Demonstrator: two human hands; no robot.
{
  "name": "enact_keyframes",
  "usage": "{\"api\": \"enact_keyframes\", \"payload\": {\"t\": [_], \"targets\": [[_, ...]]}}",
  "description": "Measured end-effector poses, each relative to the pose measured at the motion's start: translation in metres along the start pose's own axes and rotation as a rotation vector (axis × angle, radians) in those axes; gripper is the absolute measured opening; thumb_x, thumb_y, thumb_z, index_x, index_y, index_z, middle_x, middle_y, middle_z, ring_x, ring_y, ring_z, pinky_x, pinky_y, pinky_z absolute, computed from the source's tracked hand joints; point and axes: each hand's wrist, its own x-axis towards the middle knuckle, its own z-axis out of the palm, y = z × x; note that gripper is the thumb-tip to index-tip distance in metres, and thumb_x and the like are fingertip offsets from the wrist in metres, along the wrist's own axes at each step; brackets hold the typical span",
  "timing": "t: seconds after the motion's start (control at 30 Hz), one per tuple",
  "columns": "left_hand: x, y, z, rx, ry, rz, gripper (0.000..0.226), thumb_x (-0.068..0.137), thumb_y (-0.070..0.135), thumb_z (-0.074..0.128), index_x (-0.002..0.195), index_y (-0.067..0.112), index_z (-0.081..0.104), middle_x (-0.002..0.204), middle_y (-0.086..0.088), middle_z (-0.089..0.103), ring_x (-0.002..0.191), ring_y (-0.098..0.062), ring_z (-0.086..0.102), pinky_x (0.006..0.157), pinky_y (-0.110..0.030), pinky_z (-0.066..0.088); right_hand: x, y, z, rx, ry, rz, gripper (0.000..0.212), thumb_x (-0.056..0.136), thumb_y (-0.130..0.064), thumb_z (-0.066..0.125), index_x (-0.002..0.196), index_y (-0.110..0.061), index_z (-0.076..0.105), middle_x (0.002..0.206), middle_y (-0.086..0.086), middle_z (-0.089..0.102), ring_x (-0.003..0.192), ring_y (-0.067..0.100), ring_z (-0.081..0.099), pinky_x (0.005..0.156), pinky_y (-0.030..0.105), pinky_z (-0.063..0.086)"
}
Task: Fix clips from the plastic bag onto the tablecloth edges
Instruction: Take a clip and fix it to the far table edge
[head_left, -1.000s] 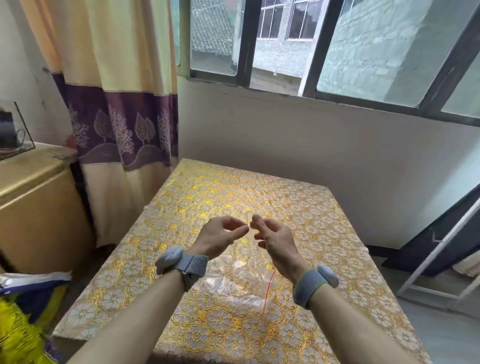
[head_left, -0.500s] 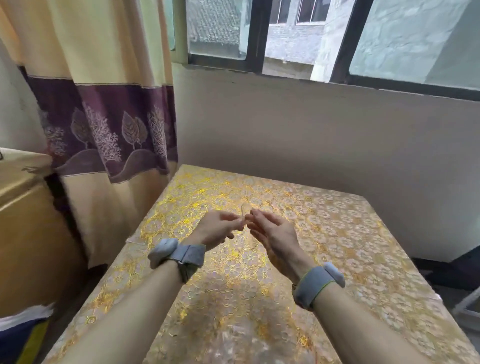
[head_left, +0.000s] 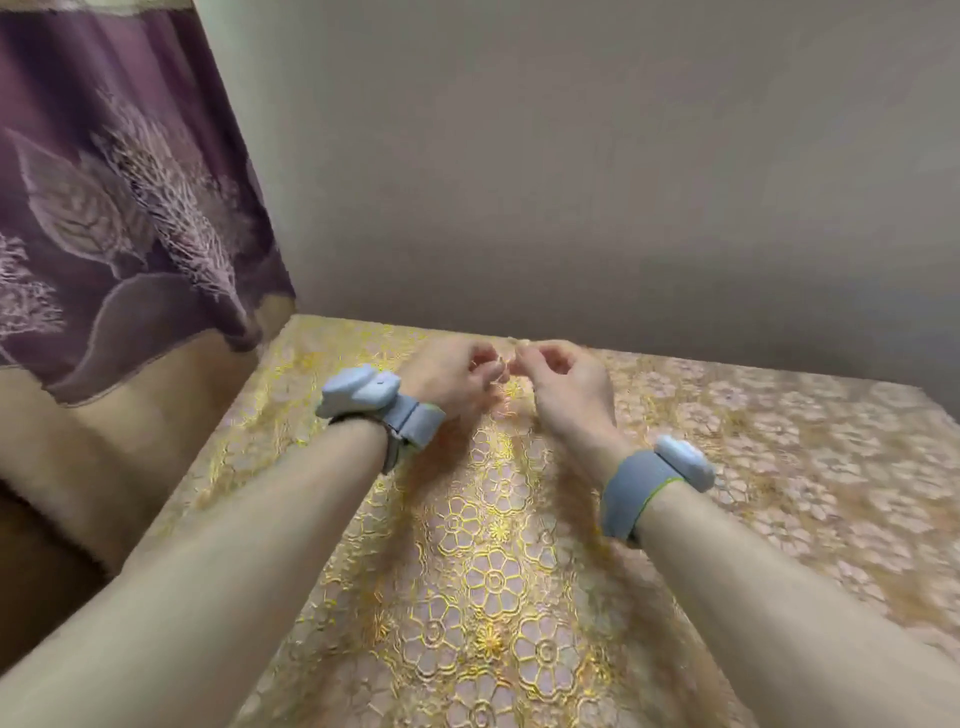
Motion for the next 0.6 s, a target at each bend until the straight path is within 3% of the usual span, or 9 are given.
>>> {"api": "enact_keyframes", "payload": {"t": [0.1, 0.2, 0.27, 0.37, 0.43, 0.6], "targets": [[0.031, -0.011, -0.008, 0.005, 0.004, -0.049, 0.019, 0.093, 0.032, 0.056, 0.098, 0.024, 0.072, 0.104, 0.001, 0.072, 0.101, -0.022, 0.063, 0.085, -0.029, 0.047, 0.022, -0.016, 0.009, -0.06, 0.012, -0.025, 0.019, 0.092, -0.04, 0.065, 0.088, -0.024, 0.073, 0.084, -0.014, 0.074, 0.084, 0.004, 0.066, 0.086, 0.027, 0.049], [0.06, -0.021, -0.015, -0.001, -0.032, -0.093, 0.02, 0.093, 0.036, 0.056, 0.103, 0.027, 0.071, 0.106, 0.005, 0.071, 0.105, -0.02, 0.062, 0.092, -0.036, 0.049, 0.047, -0.02, 0.022, -0.097, 0.028, 0.007, 0.025, 0.091, -0.041, 0.065, 0.105, -0.023, 0.075, 0.093, -0.012, 0.076, 0.094, 0.006, 0.068, 0.093, 0.029, 0.051], [0.073, -0.028, -0.018, -0.032, -0.077, -0.098, 0.02, 0.093, 0.036, 0.057, 0.103, 0.027, 0.072, 0.104, 0.004, 0.071, 0.103, -0.019, 0.063, 0.089, -0.032, 0.049, 0.061, -0.02, 0.028, -0.113, 0.026, 0.031, 0.026, 0.09, -0.042, 0.064, 0.104, -0.024, 0.076, 0.093, -0.011, 0.077, 0.097, 0.008, 0.069, 0.095, 0.033, 0.052], [0.088, -0.039, -0.021, -0.092, -0.125, -0.123, 0.02, 0.093, 0.038, 0.059, 0.104, 0.028, 0.072, 0.104, 0.003, 0.071, 0.101, -0.016, 0.062, 0.082, -0.024, 0.044, 0.077, -0.022, 0.034, -0.16, -0.017, 0.048, 0.027, 0.091, -0.043, 0.061, 0.102, -0.024, 0.078, 0.096, -0.012, 0.077, 0.104, 0.007, 0.066, 0.098, 0.026, 0.047], [0.096, -0.045, -0.023, -0.107, -0.167, -0.15, 0.019, 0.092, 0.04, 0.06, 0.103, 0.029, 0.072, 0.103, 0.003, 0.07, 0.097, -0.014, 0.062, 0.079, -0.022, 0.041, 0.083, -0.024, 0.037, -0.179, -0.049, 0.062, 0.026, 0.093, -0.039, 0.061, 0.102, -0.023, 0.078, 0.099, -0.013, 0.077, 0.103, 0.004, 0.062, 0.093, 0.019, 0.042], [0.109, -0.051, -0.025, -0.119, -0.251, -0.259, 0.02, 0.09, 0.038, 0.063, 0.104, 0.028, 0.073, 0.095, 0.004, 0.067, 0.093, -0.014, 0.06, 0.076, -0.021, 0.039, 0.1, -0.021, 0.042, -0.217, -0.13, 0.135, 0.023, 0.093, -0.038, 0.063, 0.096, -0.022, 0.079, 0.097, -0.014, 0.077, 0.104, 0.005, 0.063, 0.091, 0.02, 0.043]]}}
